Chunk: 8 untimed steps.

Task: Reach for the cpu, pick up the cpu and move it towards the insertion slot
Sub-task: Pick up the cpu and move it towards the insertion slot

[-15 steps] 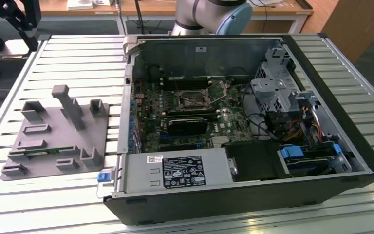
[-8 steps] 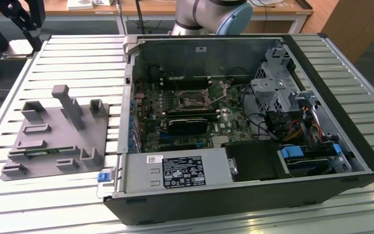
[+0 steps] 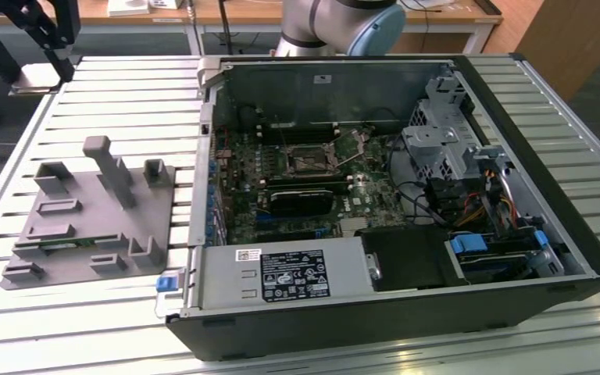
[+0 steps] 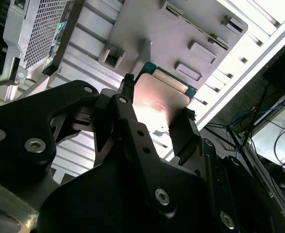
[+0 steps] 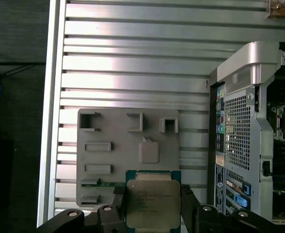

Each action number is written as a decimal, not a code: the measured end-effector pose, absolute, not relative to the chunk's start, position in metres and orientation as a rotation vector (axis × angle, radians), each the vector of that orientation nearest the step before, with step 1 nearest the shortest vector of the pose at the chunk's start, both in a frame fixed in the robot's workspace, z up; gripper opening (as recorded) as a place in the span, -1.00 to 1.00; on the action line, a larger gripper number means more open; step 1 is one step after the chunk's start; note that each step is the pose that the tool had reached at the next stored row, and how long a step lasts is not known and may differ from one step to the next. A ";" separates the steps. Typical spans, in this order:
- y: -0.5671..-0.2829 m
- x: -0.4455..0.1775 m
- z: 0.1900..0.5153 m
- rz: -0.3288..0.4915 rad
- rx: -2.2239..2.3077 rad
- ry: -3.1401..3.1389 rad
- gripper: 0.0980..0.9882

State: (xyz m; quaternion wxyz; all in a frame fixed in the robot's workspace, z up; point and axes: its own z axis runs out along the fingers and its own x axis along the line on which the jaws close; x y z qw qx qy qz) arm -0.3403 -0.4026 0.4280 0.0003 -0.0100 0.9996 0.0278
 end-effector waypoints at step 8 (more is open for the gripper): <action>-0.402 -0.336 0.428 0.087 -0.031 3.140 0.00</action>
